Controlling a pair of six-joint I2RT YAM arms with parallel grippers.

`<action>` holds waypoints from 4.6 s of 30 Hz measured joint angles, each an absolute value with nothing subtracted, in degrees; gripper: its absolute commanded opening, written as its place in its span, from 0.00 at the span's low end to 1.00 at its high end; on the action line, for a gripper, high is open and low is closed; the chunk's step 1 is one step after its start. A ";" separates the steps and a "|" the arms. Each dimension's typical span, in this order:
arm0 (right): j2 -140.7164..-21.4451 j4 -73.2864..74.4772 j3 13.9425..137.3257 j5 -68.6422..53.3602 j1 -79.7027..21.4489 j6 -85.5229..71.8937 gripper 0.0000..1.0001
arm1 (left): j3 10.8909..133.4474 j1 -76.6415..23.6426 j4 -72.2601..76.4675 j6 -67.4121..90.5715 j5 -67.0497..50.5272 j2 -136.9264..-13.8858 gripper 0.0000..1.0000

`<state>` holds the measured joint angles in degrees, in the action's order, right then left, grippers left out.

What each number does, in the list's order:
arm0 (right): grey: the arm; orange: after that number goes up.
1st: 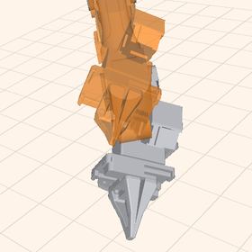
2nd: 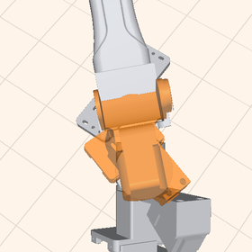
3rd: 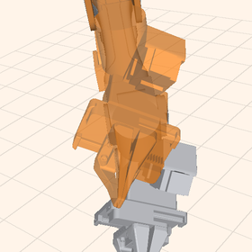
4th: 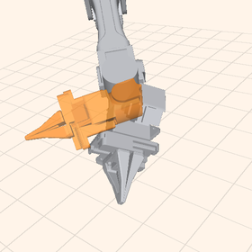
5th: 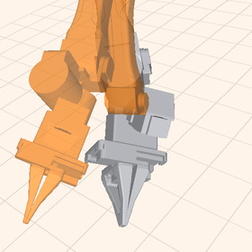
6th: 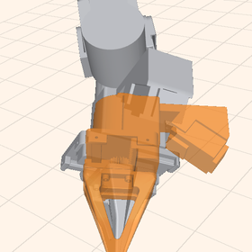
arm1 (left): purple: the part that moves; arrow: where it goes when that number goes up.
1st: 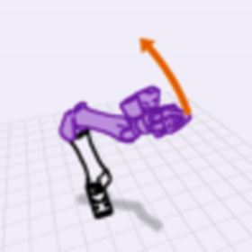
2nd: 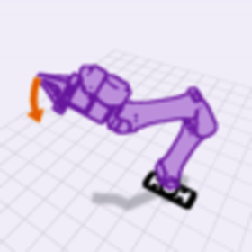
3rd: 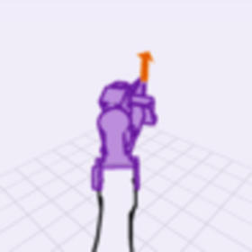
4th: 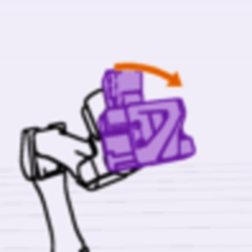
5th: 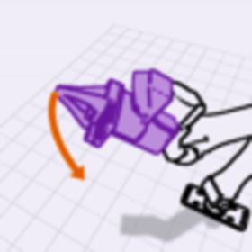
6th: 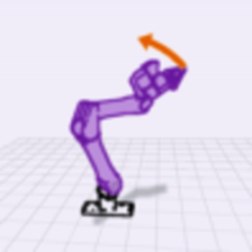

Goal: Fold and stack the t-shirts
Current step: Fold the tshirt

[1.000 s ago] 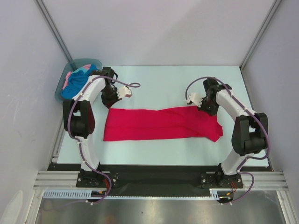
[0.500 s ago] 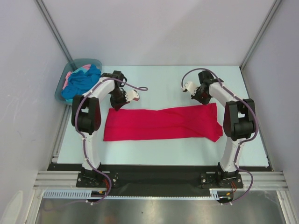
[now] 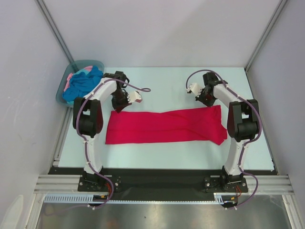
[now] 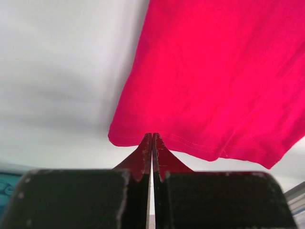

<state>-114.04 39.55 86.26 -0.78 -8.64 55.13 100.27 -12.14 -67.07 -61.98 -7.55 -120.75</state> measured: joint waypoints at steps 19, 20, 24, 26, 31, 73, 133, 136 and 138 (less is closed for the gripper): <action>-119.22 39.18 87.96 -0.91 -7.20 54.98 0.00 | 100.25 -12.10 -67.94 -61.21 -3.44 -127.42 0.00; -119.59 39.13 88.31 -0.91 -7.16 54.85 0.00 | 100.25 -12.10 -67.96 -61.04 -3.27 -127.42 0.00; -120.44 38.96 89.47 -0.93 -6.68 54.13 0.00 | 100.25 -12.10 -67.92 -60.47 -2.92 -127.46 0.00; -120.64 38.46 89.69 -0.91 -6.15 53.80 0.00 | 100.20 -12.10 -67.92 -60.40 -2.68 -127.46 0.00; -121.08 36.67 89.73 -0.56 -3.73 53.67 0.00 | 99.70 -12.10 -67.90 -60.23 -1.50 -127.35 0.00; -115.74 46.98 90.08 -6.50 -3.84 49.52 0.00 | 98.35 -11.99 -67.16 -58.87 -0.19 -126.63 0.00; -106.19 56.40 85.41 -12.95 -6.46 51.27 0.45 | 102.76 -11.90 -62.13 -56.99 7.40 -121.23 0.50; -106.39 56.66 82.56 -13.17 -6.48 51.09 0.45 | 101.95 -12.45 -61.32 -56.99 7.40 -120.86 0.50; -106.39 56.49 82.41 -13.45 -6.52 51.00 0.46 | 101.23 -12.91 -61.06 -56.99 7.40 -120.64 0.50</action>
